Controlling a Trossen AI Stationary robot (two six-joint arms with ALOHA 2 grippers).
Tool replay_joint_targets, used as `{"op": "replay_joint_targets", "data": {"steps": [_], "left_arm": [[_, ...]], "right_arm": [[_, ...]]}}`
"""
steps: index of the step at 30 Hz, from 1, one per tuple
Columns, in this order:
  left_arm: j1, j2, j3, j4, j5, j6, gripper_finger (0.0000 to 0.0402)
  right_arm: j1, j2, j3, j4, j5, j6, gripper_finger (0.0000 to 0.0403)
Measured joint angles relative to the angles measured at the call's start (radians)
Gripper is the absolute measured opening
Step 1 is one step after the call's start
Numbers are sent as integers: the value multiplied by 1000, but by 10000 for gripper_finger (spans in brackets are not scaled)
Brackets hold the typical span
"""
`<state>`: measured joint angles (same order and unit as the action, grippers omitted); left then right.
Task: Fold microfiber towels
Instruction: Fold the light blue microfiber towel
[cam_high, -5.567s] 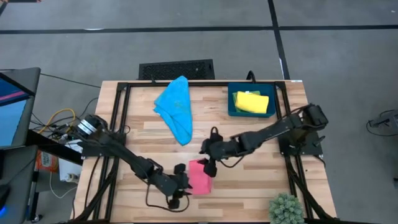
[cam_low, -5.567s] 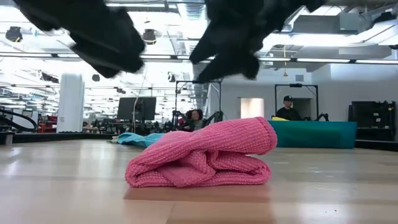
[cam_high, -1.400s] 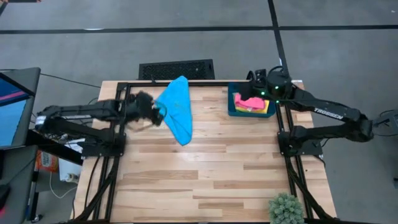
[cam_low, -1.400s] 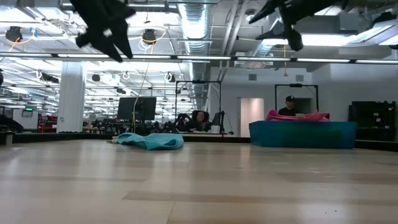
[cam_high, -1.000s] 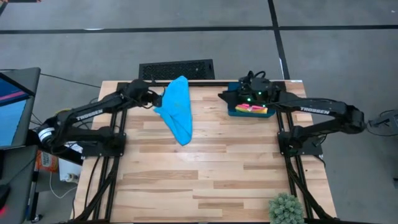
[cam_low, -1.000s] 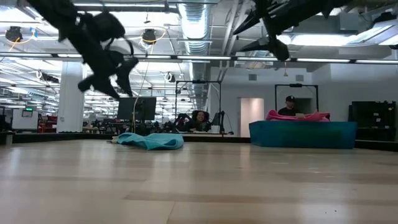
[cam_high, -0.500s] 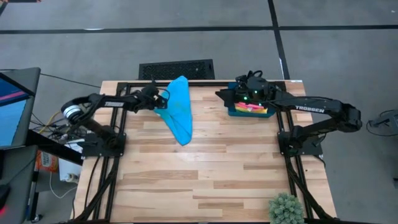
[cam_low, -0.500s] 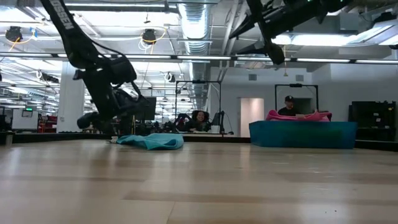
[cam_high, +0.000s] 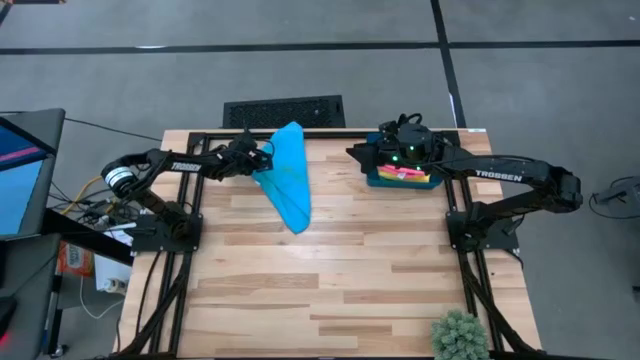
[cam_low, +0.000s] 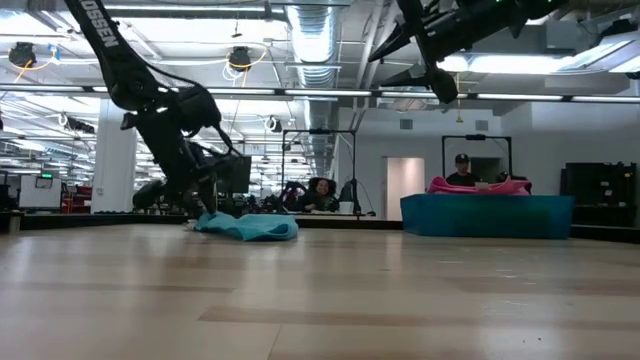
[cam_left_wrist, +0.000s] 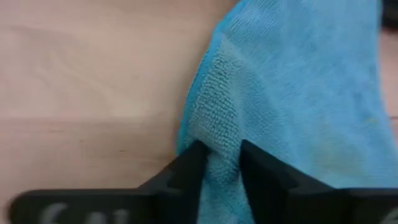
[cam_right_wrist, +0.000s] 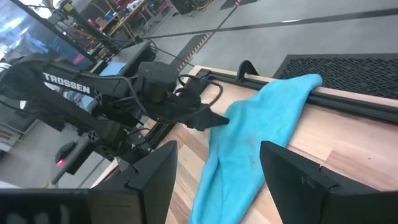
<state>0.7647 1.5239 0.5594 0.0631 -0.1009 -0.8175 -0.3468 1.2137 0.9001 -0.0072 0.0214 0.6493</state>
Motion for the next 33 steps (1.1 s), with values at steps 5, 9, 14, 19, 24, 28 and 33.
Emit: {"op": "replay_joint_targets", "data": {"steps": [5,9,14,19,24,28,33], "left_arm": [[0,-60,0,4,-10,-34,14],[0,-118,0,5,-13,-44,14],[-25,-188,1,-32,39,-49,8],[-119,-198,2,-101,343,184,4],[-305,-198,2,-297,459,364,3],[-487,-198,2,-372,478,390,3],[-737,-198,2,-421,469,483,3]], "right_arm": [[6,0,0,-26,-1,-10,254],[20,0,0,-48,-1,-32,254],[20,4,0,-44,-1,-48,254],[33,64,0,-38,-2,-89,254],[67,196,0,20,-89,-150,254],[94,318,37,58,-165,-198,254],[140,468,153,60,-273,-359,254]]}}
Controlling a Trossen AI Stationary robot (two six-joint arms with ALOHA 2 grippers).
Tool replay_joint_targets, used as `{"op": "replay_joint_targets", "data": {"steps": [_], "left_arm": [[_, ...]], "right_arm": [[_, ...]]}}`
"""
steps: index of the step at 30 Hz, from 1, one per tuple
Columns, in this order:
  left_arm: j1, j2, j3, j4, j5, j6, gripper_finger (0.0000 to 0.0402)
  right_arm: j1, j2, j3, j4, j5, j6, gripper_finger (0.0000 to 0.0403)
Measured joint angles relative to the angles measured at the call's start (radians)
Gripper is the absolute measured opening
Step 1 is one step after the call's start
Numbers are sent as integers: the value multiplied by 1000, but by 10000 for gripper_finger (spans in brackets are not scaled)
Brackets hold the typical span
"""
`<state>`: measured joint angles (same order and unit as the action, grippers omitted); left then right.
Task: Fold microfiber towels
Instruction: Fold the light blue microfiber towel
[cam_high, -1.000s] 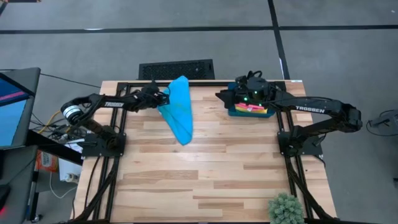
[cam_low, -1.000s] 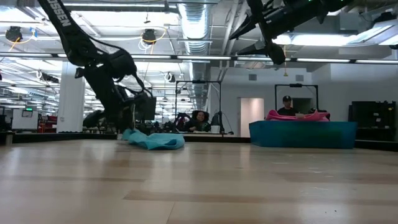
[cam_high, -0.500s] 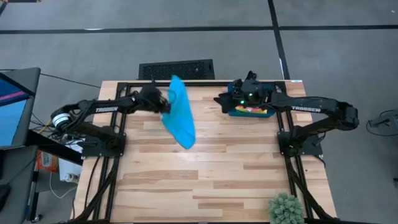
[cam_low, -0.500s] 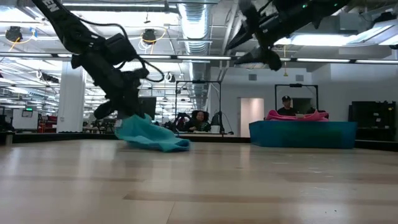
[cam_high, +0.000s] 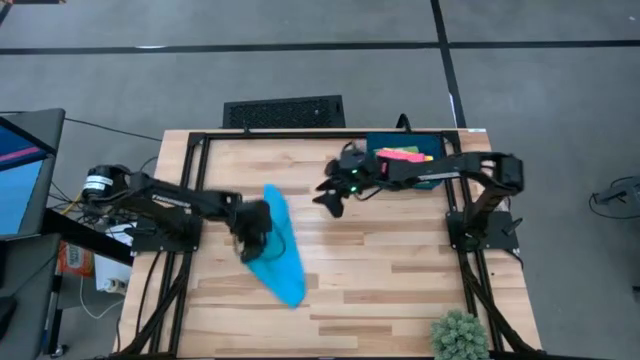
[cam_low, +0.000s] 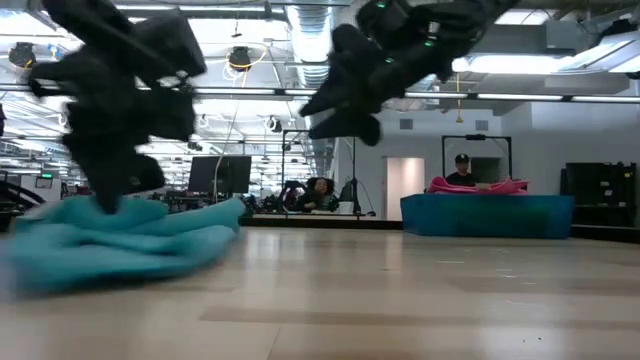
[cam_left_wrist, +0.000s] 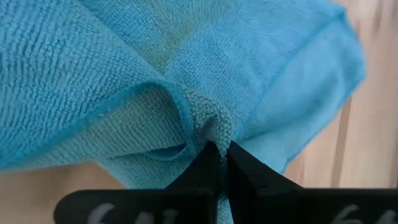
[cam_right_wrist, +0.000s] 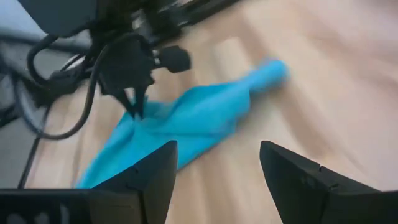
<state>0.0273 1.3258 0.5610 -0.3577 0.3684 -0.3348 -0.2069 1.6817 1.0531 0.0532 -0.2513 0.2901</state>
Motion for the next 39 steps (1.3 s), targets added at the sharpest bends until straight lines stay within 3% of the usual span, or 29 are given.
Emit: {"op": "replay_joint_targets", "data": {"steps": [4,7,14,23,28,32,39], "left_arm": [[-149,0,25,-92,-62,44,2],[-229,0,99,-193,-169,154,2],[-306,0,324,-381,-403,422,2],[-352,0,529,-456,-387,524,2],[-413,0,544,-491,-375,662,2],[-454,11,544,-555,-422,744,2],[-463,18,544,-597,-513,738,4]], "right_arm": [[38,89,104,-28,-45,-86,254],[52,127,160,-59,-47,-163,254],[64,197,258,-52,-38,-265,254],[54,291,344,-52,-61,-342,254],[74,291,344,-62,-115,-466,254],[101,291,344,-86,-125,-505,254],[173,321,343,-157,-118,-533,254]]}}
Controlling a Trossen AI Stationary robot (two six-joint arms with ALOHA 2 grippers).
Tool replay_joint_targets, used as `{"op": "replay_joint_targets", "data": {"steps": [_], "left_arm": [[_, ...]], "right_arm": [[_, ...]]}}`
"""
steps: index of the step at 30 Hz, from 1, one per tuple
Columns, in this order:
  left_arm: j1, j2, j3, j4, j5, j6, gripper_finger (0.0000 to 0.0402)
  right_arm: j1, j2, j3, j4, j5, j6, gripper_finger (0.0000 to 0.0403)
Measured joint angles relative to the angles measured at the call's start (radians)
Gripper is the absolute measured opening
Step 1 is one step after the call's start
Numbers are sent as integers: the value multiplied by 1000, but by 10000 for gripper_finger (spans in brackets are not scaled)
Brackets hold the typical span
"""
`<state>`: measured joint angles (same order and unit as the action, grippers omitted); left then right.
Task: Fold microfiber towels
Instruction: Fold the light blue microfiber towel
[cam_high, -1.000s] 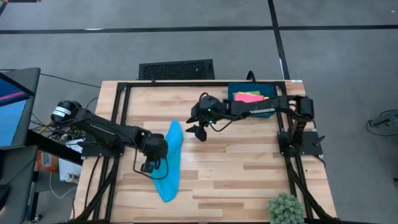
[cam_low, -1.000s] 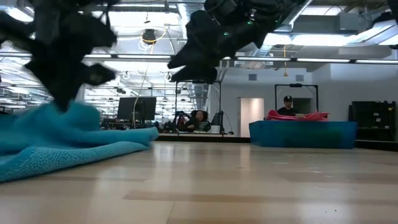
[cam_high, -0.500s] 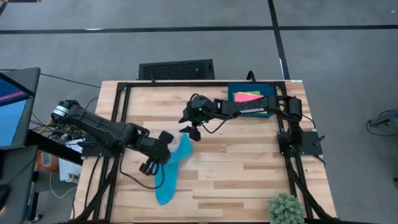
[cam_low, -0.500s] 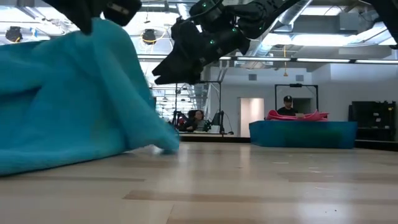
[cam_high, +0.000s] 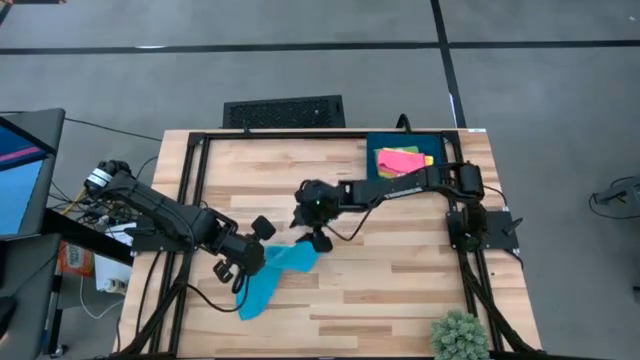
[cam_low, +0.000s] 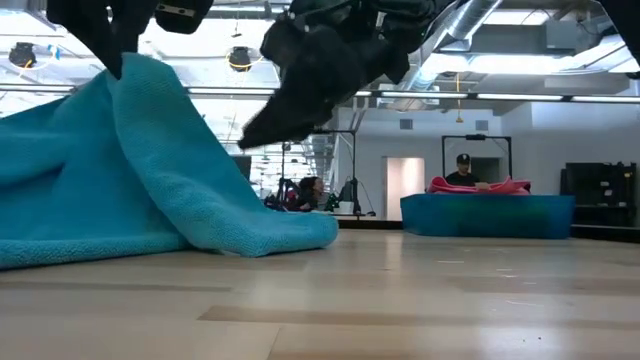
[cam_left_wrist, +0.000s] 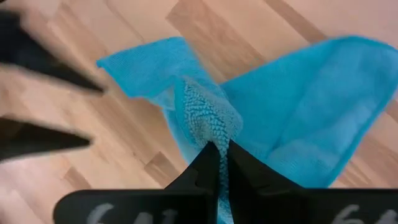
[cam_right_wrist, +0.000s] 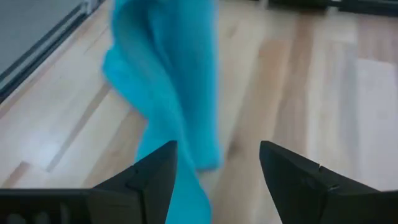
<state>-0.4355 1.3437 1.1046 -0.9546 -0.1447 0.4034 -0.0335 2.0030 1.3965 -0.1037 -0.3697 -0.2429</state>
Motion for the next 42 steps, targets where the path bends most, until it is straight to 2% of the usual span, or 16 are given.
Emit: {"op": "replay_joint_targets", "data": {"steps": [4,11,15,21,23,26,28,31,35,42], "left_arm": [[0,0,0,21,-9,-99,30],[0,0,0,48,8,-240,129],[0,0,0,53,-1,-256,191],[1,0,0,57,-54,-319,243],[4,0,0,57,-39,-434,246],[4,0,0,54,8,-746,242],[-18,0,0,60,60,-855,232],[-99,6,-12,94,65,-890,211],[-210,35,-81,132,-44,-869,190],[-237,81,-245,318,-23,-894,193]], "right_arm": [[30,23,-1,-48,38,-22,254],[31,80,0,-113,59,14,254],[25,81,-39,-128,60,26,254],[18,80,-49,-167,57,75,254],[18,80,-49,-183,57,90,254],[23,80,-49,-181,58,108,254],[27,80,-49,-176,57,112,254],[28,80,-49,-173,56,112,254],[26,80,-49,-173,58,113,254],[27,80,-48,-180,57,124,254]]}}
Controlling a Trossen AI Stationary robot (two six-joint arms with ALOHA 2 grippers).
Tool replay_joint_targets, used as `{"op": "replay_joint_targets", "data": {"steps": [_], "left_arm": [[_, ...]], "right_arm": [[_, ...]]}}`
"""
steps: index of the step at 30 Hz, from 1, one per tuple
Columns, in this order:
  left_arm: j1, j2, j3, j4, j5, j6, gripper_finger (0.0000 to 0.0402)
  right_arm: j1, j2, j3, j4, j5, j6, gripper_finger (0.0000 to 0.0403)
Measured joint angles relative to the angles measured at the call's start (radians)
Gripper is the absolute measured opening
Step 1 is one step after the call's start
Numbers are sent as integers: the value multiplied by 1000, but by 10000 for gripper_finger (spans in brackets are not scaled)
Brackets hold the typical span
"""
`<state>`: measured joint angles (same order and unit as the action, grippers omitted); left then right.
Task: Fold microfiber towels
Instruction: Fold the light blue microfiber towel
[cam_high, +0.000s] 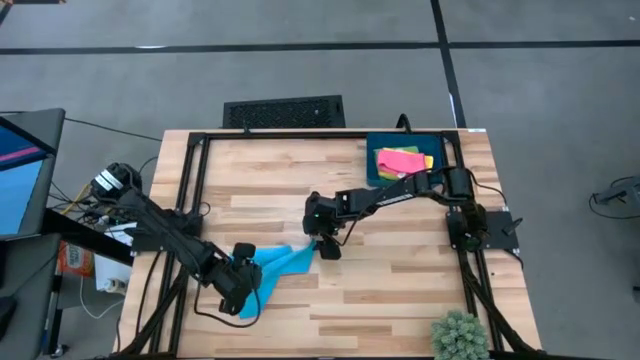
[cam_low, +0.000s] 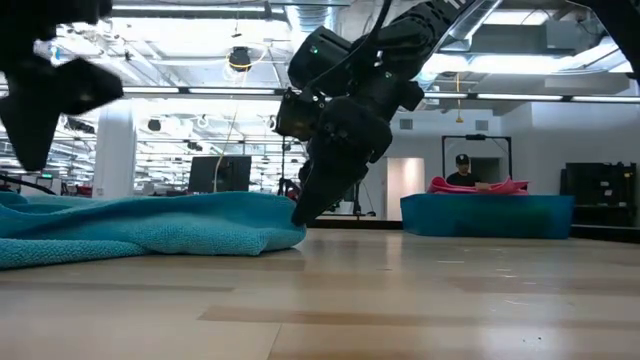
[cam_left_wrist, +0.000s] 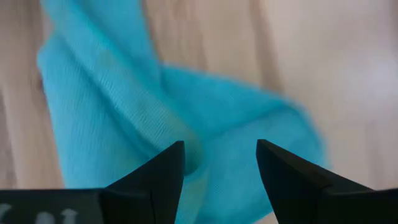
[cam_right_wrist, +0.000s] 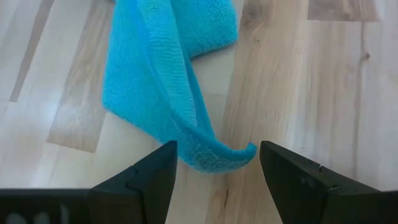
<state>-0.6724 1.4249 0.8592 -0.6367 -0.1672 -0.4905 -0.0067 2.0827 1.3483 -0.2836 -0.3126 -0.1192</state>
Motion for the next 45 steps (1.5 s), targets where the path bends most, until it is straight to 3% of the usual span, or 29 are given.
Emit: {"op": "replay_joint_targets", "data": {"steps": [4,13,28,36,45], "left_arm": [[10,3,-53,1,-20,-7,197],[12,2,-118,33,47,3,177],[12,2,-105,21,47,-46,7],[11,2,-16,-36,24,-55,3],[12,2,42,-96,9,-57,3]], "right_arm": [[0,0,0,-2,0,12,254],[0,-1,0,4,0,31,254],[0,-15,0,-1,-48,77,254],[1,-88,1,15,-56,19,254],[43,-65,-1,-12,-25,-105,254]]}}
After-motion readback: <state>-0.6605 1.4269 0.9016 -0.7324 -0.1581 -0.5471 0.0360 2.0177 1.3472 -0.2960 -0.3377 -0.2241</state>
